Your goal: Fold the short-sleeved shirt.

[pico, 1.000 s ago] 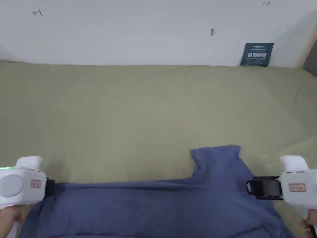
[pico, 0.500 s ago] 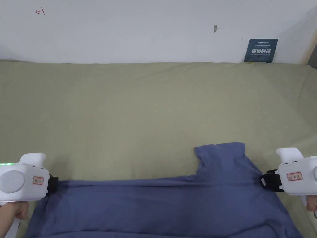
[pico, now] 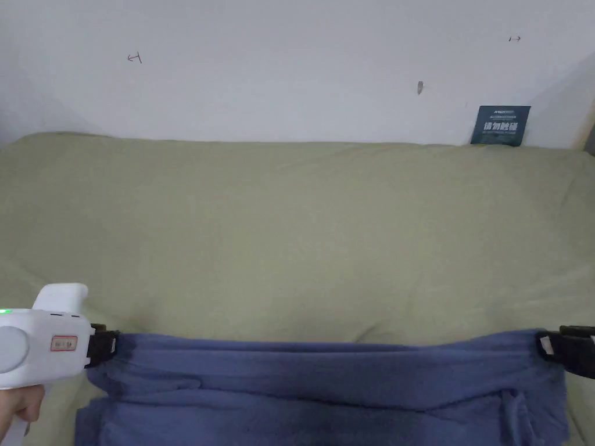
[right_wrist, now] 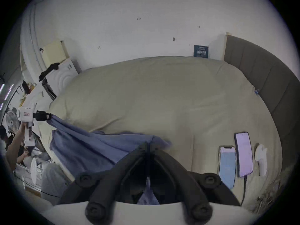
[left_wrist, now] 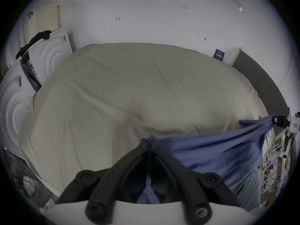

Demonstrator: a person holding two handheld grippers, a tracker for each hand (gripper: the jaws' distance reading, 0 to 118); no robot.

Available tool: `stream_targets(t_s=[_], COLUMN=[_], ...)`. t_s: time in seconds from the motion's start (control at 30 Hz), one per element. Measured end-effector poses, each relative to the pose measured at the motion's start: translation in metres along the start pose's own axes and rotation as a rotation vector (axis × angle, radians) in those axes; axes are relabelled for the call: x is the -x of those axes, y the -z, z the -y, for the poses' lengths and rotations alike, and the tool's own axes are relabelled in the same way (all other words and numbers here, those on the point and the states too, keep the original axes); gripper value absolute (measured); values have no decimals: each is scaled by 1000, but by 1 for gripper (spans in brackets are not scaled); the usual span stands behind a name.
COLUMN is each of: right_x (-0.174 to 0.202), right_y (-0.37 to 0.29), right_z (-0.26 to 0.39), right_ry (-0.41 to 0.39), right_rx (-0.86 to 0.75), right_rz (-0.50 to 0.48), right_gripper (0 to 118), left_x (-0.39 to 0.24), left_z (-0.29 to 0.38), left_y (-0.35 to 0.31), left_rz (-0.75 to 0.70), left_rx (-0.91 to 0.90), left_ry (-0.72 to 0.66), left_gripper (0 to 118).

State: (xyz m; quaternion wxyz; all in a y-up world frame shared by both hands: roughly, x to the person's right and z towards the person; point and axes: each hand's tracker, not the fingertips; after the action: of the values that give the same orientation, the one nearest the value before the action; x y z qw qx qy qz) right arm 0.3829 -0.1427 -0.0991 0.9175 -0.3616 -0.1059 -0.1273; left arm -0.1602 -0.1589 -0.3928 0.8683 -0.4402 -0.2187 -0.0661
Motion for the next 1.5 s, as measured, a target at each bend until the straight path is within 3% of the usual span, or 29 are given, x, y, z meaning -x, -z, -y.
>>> stream_targets(t_s=[0.27,0.57,0.63,0.67,0.7,0.73,0.77,0.8,0.9,1.0,1.07,1.13,1.2,1.23,1.27,1.3,1.33,1.37,1.5], right_x=[13,7,4,4,5,7,10,13,28,56,87,115,143,156,169,176,186,193,211], right_y=[-50,-31,-21,-18,-17,-18,-20,-23,-40,-54,-70,-80,-84,-85,-85,-83,-78,-75,-79], right_z=[90,161,169,171,169,166,163,160,129,89,60,41,31,31,32,34,37,37,39], right_ry=[-20,59,60,42,30,24,27,42,67,42,-1,-27,-65,-86,-116,-141,-163,-185,-167], right_rx=[5,106,148,147,145,132,130,110,-30,-170,-285,-382,-437,-506,-585,-608,-648,-660,-687], right_rz=[-6,-28,-31,-8,1,23,56,51,33,5,-10,2,46,93,141,156,193,222,188], right_gripper=[3,3,3,8,24,59,104,117,117,117,117,117,113,97,52,7,7,2,1], left_x=[11,25,28,27,26,29,27,23,16,-25,-62,-97,-126,-140,-133,-137,-141,-146,-149], left_z=[86,125,128,125,120,140,140,140,112,77,53,53,48,48,46,48,48,49,48], left_y=[-52,-31,-22,-25,-29,-16,-16,-26,-39,-75,-102,-131,-145,-149,-129,-127,-122,-115,-103], left_rz=[35,24,30,30,24,20,24,40,90,129,161,90,23,-26,-46,-65,-92,-105,-88], left_rx=[-86,-48,-33,-31,-21,-17,-14,-69,-132,-269,-399,-519,-620,-661,-653,-687,-712,-716,-715], left_ry=[40,23,10,4,-4,-8,-14,-33,-105,-89,-48,-36,14,26,11,35,50,83,86], left_gripper=[1,1,8,36,77,113,116,114,114,114,113,112,99,79,35,12,12,2,0])
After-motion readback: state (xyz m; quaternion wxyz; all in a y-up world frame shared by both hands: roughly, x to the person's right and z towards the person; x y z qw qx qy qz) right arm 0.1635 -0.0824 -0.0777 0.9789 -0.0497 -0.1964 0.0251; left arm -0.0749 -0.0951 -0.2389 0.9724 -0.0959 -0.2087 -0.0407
